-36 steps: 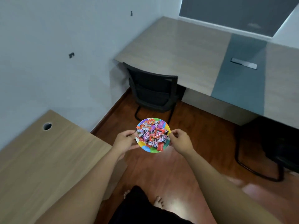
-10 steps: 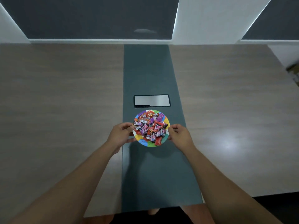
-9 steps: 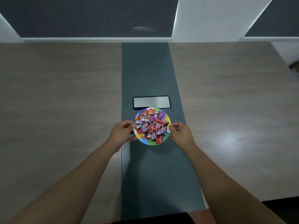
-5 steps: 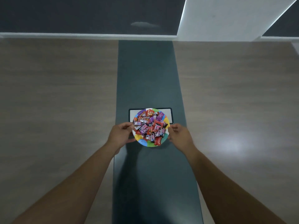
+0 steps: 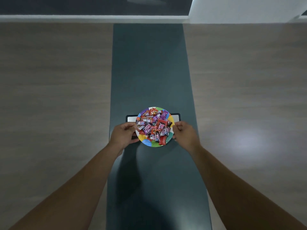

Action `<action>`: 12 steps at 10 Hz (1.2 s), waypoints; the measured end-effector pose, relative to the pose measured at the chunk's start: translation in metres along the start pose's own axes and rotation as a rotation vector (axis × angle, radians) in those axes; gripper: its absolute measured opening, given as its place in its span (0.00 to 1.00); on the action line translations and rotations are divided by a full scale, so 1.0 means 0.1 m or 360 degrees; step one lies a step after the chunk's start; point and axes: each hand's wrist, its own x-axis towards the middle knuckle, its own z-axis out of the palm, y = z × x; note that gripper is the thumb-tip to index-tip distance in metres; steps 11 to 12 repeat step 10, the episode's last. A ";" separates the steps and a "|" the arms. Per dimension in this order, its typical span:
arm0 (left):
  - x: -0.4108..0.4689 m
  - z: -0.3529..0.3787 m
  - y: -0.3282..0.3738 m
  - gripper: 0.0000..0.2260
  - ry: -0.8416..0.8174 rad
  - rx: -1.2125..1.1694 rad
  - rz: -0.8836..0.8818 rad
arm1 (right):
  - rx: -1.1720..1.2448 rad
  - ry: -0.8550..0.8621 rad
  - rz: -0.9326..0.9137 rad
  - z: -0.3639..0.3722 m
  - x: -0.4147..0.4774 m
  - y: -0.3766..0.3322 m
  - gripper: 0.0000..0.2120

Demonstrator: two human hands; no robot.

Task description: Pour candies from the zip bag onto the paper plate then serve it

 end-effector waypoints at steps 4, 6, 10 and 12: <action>0.04 -0.12 -0.12 0.15 -0.0078 -0.0043 0.0058 | -0.0090 0.0030 -0.0120 0.03 0.03 0.12 0.11; -0.32 -0.24 -0.27 0.13 0.0085 0.0198 0.0233 | -0.0238 0.0123 -0.0235 -0.04 -0.26 0.24 0.16; -0.70 -0.15 -1.37 0.34 0.0268 0.1668 0.1120 | -0.1094 0.0250 -0.0537 0.36 -0.81 0.95 0.35; -0.70 -0.15 -1.37 0.34 0.0268 0.1668 0.1120 | -0.1094 0.0250 -0.0537 0.36 -0.81 0.95 0.35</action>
